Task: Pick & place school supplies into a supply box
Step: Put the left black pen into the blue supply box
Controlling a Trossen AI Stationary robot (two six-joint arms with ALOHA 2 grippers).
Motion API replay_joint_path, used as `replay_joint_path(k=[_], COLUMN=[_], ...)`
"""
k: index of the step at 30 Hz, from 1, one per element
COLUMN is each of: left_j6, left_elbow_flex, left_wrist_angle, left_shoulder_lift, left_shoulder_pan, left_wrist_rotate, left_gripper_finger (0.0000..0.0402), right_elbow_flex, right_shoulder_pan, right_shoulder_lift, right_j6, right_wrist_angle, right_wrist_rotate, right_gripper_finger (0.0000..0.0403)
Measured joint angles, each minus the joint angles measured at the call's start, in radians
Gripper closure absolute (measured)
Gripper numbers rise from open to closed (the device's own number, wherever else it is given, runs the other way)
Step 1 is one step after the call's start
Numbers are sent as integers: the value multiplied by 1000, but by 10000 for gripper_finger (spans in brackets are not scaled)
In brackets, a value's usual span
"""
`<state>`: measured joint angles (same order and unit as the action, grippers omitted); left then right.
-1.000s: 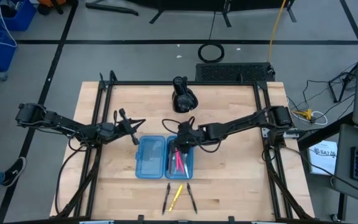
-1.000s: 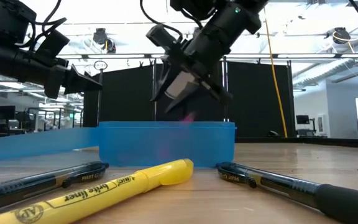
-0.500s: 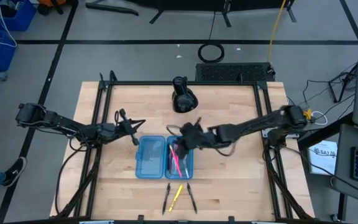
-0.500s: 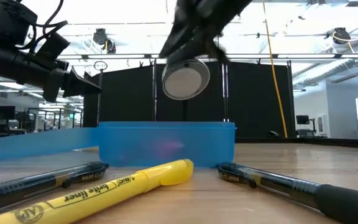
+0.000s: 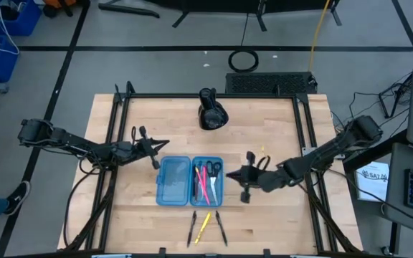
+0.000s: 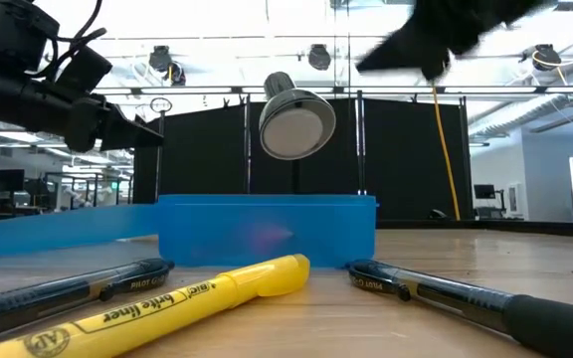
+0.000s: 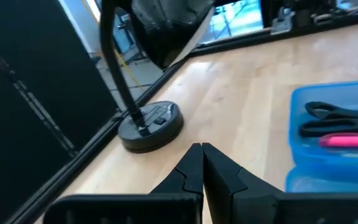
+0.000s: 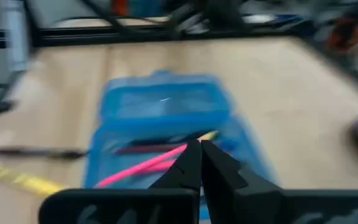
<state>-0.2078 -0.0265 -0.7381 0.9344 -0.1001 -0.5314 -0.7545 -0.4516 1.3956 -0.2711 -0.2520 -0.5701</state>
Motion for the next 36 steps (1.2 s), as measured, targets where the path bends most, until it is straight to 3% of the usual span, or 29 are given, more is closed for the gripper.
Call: replay_joint_path(k=[3, 7, 11, 14, 17, 20, 22, 24, 28, 31, 33, 36], left_j6=[0, 49, 172, 213, 210, 228, 221, 216, 215, 290, 368, 464], left_elbow_flex=[0, 0, -3, -4, -9, -66, -134, -198, -321, -419, -490, -608], left_wrist_angle=[-10, -83, -99, -94, -116, -45, 80, 165, 173, 217, 278, 405], left_shoulder_lift=[0, 0, 0, 0, 0, 0, 14, 44, 146, 231, 283, 370], left_shoulder_pan=[0, 0, 0, -23, -92, -199, -303, -424, -633, -721, -748, -760], left_wrist_rotate=[-38, -20, 7, 155, 278, 280, 180, -2, -398, -604, -668, -674], left_gripper_finger=[394, 394, 394, 394, 394, 394, 394, 394, 394, 394, 394, 394], right_elbow_flex=[189, 345, 389, 392, 392, 398, 419, 458, 542, 606, 647, 696], right_shoulder_pan=[2, 8, 15, 14, 14, 14, 23, 46, 104, 123, 125, 125], right_shoulder_lift=[2, 0, 0, 1, 1, -22, -71, -134, -268, -342, -379, -410], right_j6=[6, -9, -18, 29, 105, 188, 251, 288, 316, 318, 318, 379], right_wrist_angle=[-263, -493, -552, -540, -570, -568, -579, -588, -624, -618, -618, -617], right_wrist_rotate=[76, 47, 45, 45, 45, 51, 49, 60, 198, 234, 233, 227], right_gripper_finger=[400, 402, 402, 402, 402, 402, 402, 402, 403, 403, 403, 403])
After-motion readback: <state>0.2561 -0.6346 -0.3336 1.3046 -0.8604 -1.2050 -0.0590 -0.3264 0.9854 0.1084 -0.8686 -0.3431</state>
